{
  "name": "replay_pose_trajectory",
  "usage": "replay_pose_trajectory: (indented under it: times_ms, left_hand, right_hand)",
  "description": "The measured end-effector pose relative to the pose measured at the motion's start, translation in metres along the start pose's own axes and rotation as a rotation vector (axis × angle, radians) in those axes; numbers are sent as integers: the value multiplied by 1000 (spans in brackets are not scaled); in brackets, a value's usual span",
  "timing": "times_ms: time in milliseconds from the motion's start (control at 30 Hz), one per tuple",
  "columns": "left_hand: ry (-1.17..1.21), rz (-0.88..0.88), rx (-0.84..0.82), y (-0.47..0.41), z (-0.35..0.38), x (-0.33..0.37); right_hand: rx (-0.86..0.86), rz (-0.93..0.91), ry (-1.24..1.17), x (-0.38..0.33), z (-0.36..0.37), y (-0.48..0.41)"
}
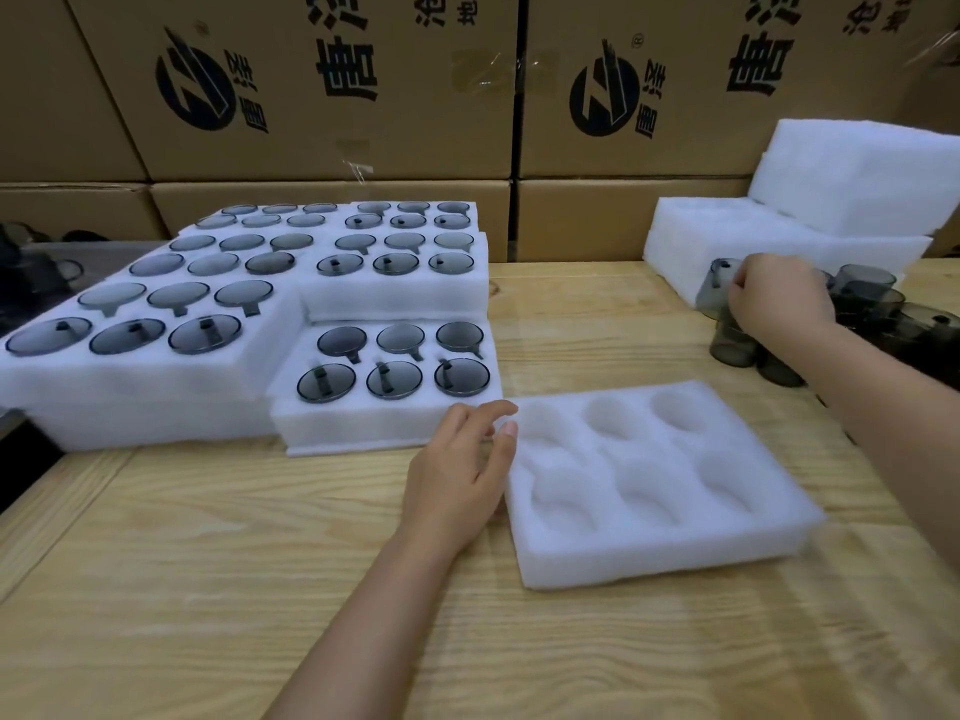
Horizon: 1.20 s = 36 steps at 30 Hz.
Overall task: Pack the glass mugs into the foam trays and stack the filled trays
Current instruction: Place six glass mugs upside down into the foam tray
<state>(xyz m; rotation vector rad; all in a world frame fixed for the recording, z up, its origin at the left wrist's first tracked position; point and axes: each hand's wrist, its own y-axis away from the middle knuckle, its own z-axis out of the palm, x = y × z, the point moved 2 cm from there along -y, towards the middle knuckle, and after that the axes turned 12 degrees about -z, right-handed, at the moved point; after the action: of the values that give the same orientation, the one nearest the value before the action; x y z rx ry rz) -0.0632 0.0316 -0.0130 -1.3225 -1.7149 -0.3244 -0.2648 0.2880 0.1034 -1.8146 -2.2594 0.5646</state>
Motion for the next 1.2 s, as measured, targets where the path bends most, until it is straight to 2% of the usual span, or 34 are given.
replay_pose_trajectory:
  times_ms: [133,300,500,667,800,900,1067,1200]
  left_hand:
    - [78,-3,60,1,-4,3]
    - [317,-28,7,-1,-9,8]
    - [434,-42,-61,-2,-4,12]
    - [602,-65,-66,-2,-5,16]
    - [555,-103,73,-1,-1,13]
    - [469,-71,110,-2,1,11]
    - [399,81,52,1,0,12]
    - [534,105,24,3,-5,16]
  right_hand:
    - [100,-109,-284,-49,-31,47]
    - [0,-294,-735,-115,-55,107]
    - [-47,-478,-855,-150,-39,143]
    - [37,-374,-1026,-148,-17,153]
    - [9,-273,-1098,-150,-3,160]
    - [-19,-231,-1074,-154,2,162]
    - [28,-102,-1128,-148,8,158]
    - [-5,-19,-1286,-139,12,151]
